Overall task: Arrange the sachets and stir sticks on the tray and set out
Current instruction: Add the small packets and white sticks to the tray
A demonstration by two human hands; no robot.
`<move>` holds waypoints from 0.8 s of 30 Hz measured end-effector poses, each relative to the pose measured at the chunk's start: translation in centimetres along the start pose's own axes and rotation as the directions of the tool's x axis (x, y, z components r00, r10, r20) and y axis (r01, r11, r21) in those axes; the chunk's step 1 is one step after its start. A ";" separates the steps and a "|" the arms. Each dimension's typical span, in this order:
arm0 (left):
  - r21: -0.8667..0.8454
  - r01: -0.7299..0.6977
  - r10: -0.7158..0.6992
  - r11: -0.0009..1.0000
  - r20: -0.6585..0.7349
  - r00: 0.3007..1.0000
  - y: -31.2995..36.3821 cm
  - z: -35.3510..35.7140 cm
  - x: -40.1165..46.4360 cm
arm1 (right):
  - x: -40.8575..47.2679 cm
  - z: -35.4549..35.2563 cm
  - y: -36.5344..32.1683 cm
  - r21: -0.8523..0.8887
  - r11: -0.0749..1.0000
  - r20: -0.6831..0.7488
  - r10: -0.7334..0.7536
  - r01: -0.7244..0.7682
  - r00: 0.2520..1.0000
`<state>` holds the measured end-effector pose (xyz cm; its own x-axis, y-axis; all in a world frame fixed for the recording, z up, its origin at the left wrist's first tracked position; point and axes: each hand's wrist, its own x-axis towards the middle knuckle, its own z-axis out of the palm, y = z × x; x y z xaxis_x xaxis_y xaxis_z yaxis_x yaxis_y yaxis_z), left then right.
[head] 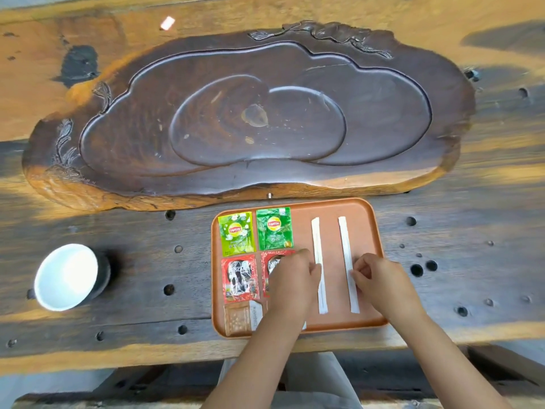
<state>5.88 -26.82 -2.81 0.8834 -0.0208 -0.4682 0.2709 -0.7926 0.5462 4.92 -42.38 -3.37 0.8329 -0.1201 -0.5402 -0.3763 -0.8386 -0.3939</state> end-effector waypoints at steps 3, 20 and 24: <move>0.161 -0.156 0.177 0.975 -0.129 0.976 -0.1 -1.3 -0.8 | -0.6 -0.5 0.5 -0.146 0.984 -0.153 -0.123 0.101 0.981; 0.444 -0.537 0.447 0.717 0.297 0.844 -2.9 1.3 -0.8 | 0.2 -0.6 3.7 -0.482 0.667 0.192 -0.553 0.568 0.811; 0.420 -0.531 0.442 0.736 0.296 0.847 -2.5 1.1 -0.5 | 0.5 -0.7 3.4 -0.454 0.666 0.180 -0.582 0.592 0.793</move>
<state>4.38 -25.49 -4.70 0.7542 -0.5485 -0.3610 -0.4305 -0.8282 0.3589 4.35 -45.69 -4.46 0.8066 0.4887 -0.3325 0.4267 -0.8707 -0.2446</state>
